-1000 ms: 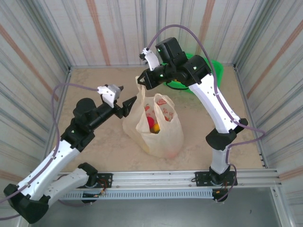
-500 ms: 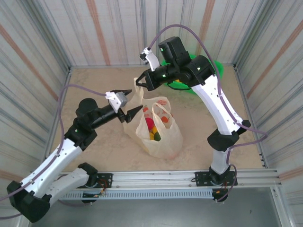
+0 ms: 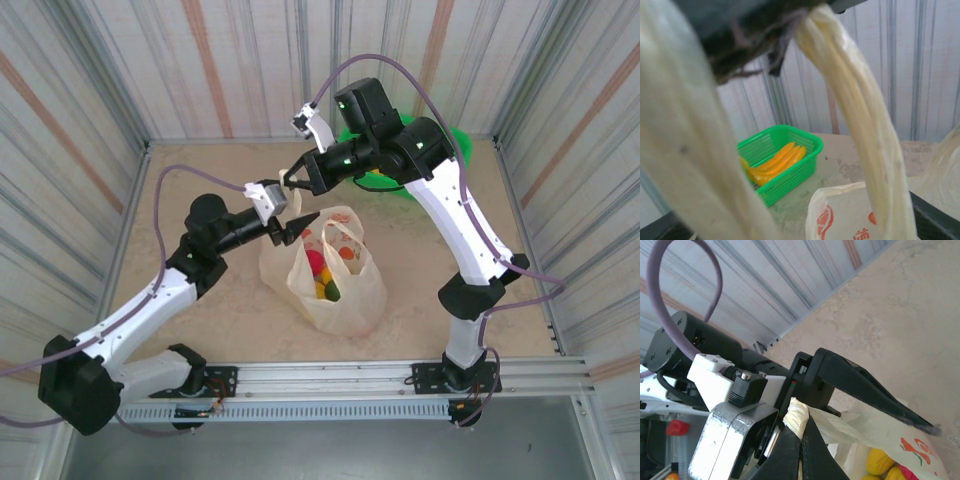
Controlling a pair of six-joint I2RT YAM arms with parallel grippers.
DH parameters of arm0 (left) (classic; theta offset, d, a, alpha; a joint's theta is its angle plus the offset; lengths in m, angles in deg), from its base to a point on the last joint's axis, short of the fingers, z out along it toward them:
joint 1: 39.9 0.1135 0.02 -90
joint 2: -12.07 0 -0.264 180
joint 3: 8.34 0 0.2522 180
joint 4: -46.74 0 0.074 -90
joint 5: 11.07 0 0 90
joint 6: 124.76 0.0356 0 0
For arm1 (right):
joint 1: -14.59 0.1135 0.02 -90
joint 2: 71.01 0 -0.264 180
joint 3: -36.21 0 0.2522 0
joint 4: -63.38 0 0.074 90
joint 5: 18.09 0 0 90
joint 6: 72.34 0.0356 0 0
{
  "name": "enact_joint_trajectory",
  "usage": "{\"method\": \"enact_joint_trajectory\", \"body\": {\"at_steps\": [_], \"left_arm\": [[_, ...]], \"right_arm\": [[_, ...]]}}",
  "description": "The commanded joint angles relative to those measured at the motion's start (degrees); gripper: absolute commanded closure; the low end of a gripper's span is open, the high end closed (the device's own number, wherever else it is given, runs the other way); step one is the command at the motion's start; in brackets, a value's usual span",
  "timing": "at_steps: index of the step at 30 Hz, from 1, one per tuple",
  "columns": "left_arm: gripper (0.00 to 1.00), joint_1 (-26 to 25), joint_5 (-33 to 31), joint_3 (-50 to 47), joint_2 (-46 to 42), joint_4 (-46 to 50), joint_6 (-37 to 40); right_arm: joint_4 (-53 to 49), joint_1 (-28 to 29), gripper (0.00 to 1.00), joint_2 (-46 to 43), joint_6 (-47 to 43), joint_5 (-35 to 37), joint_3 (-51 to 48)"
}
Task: Place the fake fruits into the plastic bag and tie a complex knot
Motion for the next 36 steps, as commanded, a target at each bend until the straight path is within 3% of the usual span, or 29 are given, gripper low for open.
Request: {"method": "enact_joint_trajectory", "body": {"at_steps": [1,10,17,22,27,32,36], "left_arm": [[0.27,-0.8,3.6,-1.5,1.5,-6.6,-1.6],[0.57,-1.2,3.7,-4.4,4.0,-15.9,-5.5],[0.65,-2.2,2.0,-6.5,4.8,-20.9,-6.2],[0.99,-2.3,2.7,-5.3,4.5,-18.0,-5.9],[0.96,-2.3,1.4,-6.9,3.0,-19.0,-6.7],[0.85,-2.3,-1.1,-8.4,3.2,-20.3,-7.2],[0.83,-2.4,-2.8,-8.9,4.3,-22.3,-7.8]], "right_arm": [[-0.6,0.3,1.0,-0.8,-0.7,-2.0,0.3],[5.2,-0.6,1.0,-3.9,1.0,-7.0,-4.2],[16.0,-3.5,1.0,-8.3,6.0,-13.2,-13.2],[16.8,-3.9,1.0,-10.0,6.3,-12.4,-15.6],[18.8,-4.2,1.0,-13.0,6.2,-9.4,-19.8],[28.4,-5.3,1.0,-18.5,10.4,-8.3,-28.9],[38.1,-6.1,1.0,-23.0,15.1,-8.1,-37.8]]}}
